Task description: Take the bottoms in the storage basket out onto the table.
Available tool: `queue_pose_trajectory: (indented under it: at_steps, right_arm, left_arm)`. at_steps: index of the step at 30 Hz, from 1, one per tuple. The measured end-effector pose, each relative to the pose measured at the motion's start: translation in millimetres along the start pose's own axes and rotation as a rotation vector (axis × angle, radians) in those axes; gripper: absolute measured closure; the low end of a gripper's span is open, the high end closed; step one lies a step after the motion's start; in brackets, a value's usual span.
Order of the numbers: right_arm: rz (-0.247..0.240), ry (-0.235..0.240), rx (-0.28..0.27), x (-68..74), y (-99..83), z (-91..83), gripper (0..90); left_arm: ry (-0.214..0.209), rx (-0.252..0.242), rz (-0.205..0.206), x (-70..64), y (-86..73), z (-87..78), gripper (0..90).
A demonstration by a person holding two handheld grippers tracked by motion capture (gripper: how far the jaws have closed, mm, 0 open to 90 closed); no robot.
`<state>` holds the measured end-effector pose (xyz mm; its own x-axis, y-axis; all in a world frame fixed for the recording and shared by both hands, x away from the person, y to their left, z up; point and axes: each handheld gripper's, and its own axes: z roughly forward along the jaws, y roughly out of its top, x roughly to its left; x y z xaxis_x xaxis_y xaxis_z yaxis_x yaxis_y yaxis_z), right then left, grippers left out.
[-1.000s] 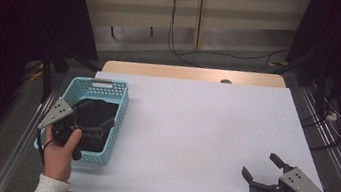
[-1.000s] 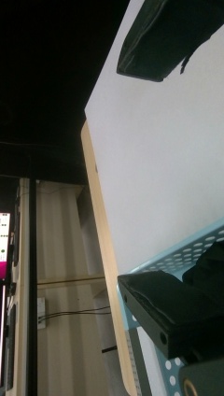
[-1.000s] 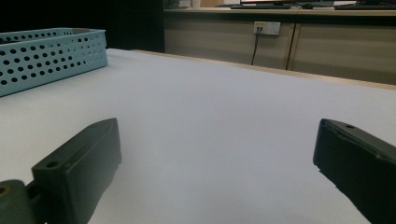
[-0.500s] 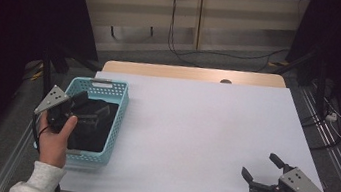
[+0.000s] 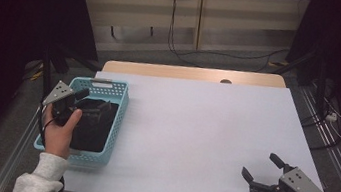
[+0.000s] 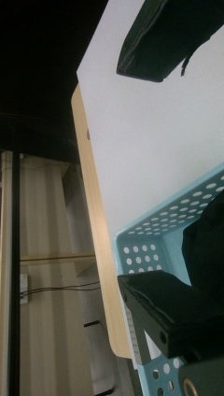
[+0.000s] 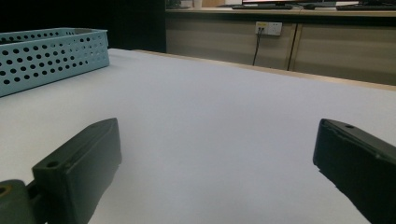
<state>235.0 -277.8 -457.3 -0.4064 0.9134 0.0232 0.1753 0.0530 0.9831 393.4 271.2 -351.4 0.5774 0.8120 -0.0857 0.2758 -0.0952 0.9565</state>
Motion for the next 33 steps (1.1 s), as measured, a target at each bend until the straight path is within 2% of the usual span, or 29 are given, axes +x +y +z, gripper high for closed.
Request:
queue_pose_trajectory:
  at_steps: [7,14,17,27,33]
  right_arm:
    - [-0.003,0.002,0.001,0.4,0.1,-0.1,0.2]
    - [-0.004,0.004,0.0,0.1,-0.1,-0.3,0.2]
    - [-0.002,0.003,0.0,-0.2,-0.1,-0.4,0.2]
    - [-0.002,0.005,0.0,-0.4,-0.3,-0.3,0.2]
    - [-0.005,0.006,0.005,-1.0,-0.8,-0.1,0.3]
  left_arm:
    - [0.012,0.026,-0.015,8.5,-4.4,11.3,2.4]
    - [0.045,0.041,-0.025,20.7,-7.9,20.0,2.4]
    - [0.056,0.058,-0.007,26.1,-9.6,23.7,2.6]
    - [0.1,0.116,-0.01,43.1,-18.9,34.1,2.6]
    - [0.109,0.127,-0.007,49.3,-23.9,38.9,3.0]
